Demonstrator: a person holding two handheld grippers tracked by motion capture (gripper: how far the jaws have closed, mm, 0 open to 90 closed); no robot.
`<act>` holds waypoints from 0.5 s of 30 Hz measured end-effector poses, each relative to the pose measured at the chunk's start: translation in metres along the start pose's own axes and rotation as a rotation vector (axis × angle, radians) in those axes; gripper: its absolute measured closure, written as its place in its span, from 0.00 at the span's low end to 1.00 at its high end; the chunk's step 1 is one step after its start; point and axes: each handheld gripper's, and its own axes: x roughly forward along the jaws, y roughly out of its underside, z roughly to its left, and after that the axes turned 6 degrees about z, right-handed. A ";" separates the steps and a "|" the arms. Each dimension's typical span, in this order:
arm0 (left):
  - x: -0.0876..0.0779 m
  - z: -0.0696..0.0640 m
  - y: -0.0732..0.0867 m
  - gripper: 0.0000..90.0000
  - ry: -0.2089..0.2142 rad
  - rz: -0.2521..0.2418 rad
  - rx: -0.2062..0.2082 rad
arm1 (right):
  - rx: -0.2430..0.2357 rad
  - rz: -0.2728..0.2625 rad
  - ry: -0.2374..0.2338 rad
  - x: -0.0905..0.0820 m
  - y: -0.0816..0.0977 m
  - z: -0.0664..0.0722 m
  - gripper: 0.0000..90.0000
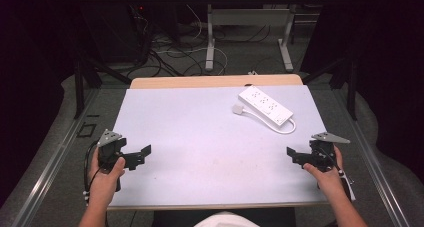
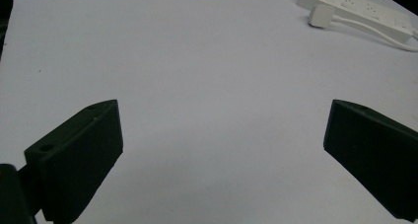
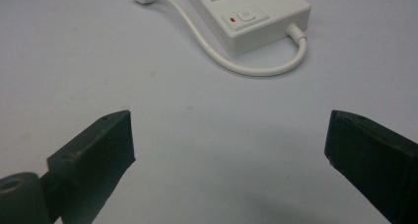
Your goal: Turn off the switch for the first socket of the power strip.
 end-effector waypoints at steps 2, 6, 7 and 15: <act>0.000 0.000 0.000 0.02 -0.001 -0.001 -0.002 | 0.001 0.001 0.002 0.001 0.000 0.000 0.04; 0.000 0.000 0.000 0.02 0.000 -0.001 0.000 | 0.002 -0.001 0.006 0.002 0.001 0.000 0.04; 0.000 0.000 0.000 0.02 0.000 -0.001 0.000 | -0.003 -0.001 0.004 0.002 0.001 0.000 0.04; 0.001 0.000 -0.001 0.02 0.002 -0.002 -0.001 | -0.005 0.005 0.005 0.003 0.002 0.000 0.05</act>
